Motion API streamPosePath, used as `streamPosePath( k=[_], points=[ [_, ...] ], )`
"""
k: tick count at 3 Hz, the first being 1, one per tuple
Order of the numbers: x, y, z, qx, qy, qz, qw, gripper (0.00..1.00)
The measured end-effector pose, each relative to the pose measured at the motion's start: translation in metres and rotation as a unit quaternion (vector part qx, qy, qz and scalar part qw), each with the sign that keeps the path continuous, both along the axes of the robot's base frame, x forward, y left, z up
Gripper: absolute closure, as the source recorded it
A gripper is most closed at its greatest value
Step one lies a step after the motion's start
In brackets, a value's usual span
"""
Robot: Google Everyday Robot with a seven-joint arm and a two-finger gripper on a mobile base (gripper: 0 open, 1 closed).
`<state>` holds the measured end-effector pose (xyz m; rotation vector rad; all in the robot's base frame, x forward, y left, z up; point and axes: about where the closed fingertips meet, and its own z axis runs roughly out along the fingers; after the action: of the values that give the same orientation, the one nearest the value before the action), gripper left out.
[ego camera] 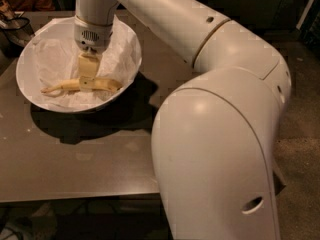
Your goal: Pick banana from white bowl
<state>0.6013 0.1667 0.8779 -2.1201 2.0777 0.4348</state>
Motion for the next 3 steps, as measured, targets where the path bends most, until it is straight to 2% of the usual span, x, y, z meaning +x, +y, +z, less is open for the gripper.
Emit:
streamPosePath(
  k=[3],
  points=[
    [0.002, 0.001, -0.019, -0.003, 0.017, 0.000, 0.9998, 0.41]
  ],
)
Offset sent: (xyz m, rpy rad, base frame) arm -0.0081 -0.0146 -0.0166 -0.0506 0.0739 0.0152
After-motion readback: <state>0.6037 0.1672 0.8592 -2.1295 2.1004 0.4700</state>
